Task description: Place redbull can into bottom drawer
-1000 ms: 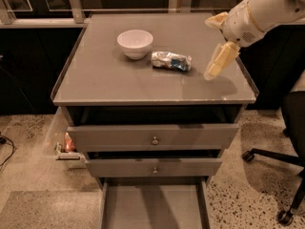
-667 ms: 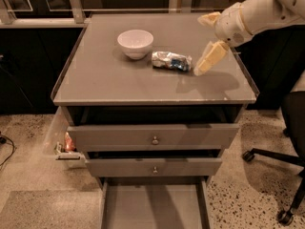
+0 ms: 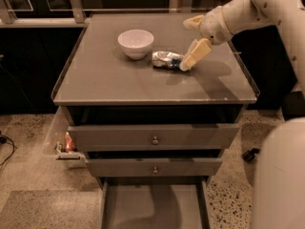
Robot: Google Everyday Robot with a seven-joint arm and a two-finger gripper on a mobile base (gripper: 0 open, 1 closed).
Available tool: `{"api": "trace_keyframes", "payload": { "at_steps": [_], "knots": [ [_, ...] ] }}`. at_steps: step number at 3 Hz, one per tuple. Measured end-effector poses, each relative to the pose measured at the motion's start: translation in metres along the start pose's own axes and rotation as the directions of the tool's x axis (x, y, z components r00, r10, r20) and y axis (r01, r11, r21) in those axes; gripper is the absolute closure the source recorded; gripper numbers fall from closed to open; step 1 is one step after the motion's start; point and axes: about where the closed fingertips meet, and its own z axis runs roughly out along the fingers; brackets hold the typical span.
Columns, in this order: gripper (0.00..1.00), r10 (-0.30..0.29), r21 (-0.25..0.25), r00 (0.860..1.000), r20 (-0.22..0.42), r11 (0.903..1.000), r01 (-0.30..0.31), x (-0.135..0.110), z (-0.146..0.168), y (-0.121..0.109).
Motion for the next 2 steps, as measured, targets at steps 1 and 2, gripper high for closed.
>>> {"api": "trace_keyframes", "payload": {
  "at_steps": [1, 2],
  "knots": [
    [0.0, 0.06, -0.09, 0.998, -0.025, 0.994, -0.062, 0.017, 0.031, 0.003],
    [0.0, 0.096, -0.146, 0.994, -0.052, 0.9839, -0.103, 0.031, 0.052, 0.012]
  ]
}}
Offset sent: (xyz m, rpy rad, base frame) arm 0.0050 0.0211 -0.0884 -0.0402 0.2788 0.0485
